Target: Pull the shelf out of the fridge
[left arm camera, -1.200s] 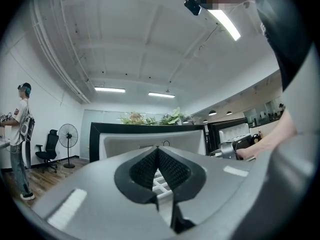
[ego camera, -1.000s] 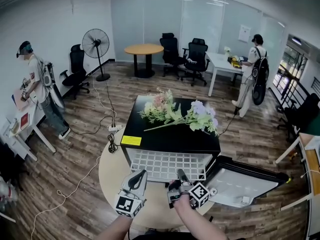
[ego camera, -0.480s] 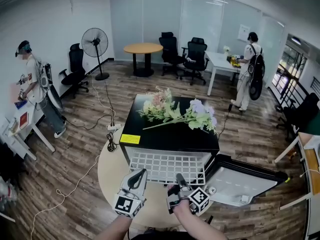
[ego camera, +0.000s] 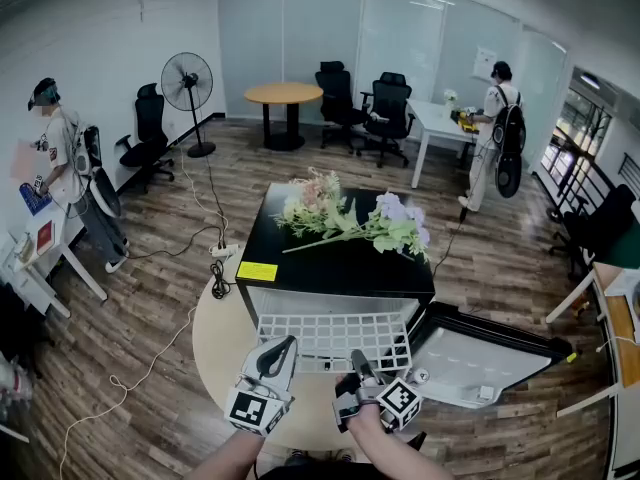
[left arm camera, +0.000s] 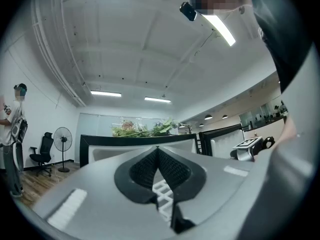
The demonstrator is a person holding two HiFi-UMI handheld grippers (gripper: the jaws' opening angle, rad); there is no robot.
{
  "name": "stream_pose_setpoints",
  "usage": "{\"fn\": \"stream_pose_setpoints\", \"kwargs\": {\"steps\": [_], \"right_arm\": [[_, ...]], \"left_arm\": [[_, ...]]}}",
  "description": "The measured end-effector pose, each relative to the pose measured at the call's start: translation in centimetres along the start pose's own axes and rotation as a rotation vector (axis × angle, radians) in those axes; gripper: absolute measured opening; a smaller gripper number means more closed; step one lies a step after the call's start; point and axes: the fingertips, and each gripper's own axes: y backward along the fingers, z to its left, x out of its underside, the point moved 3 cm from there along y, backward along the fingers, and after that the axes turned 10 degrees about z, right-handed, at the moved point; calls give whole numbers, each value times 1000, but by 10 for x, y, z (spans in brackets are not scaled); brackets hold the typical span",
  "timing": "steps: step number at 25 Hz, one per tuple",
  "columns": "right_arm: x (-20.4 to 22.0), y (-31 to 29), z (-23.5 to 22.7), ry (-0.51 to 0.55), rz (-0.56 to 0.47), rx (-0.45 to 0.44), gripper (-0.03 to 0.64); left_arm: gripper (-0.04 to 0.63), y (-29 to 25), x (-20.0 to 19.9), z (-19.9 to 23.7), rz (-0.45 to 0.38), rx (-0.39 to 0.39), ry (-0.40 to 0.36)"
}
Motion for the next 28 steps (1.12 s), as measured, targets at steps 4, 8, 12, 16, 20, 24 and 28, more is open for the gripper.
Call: {"fn": "stream_pose_setpoints", "kwargs": {"steps": [4,8,12,16,20,24,28], "right_arm": [[8,13,3,247,52,103,38],[1,21,9,491,67,129,38],[-5,34,11,652,67,185,38],[-10,46,13,774,59,223,38],[-13,54,15,889,55,249,38],[-15,58,22,1014,44,256,38],[-17,65,31,1158,35,268,38]], "left_arm": [[0,2,4,-5,3,3,4],[0,2,7,-13,8,16,9],[0,2,7,-19,9,24,6],[0,2,8,-23,9,29,7],[0,0,9,-22,14,28,3],[0,-3,10,-22,16,28,-3],[0,-6,13,-22,26,27,-11]]}}
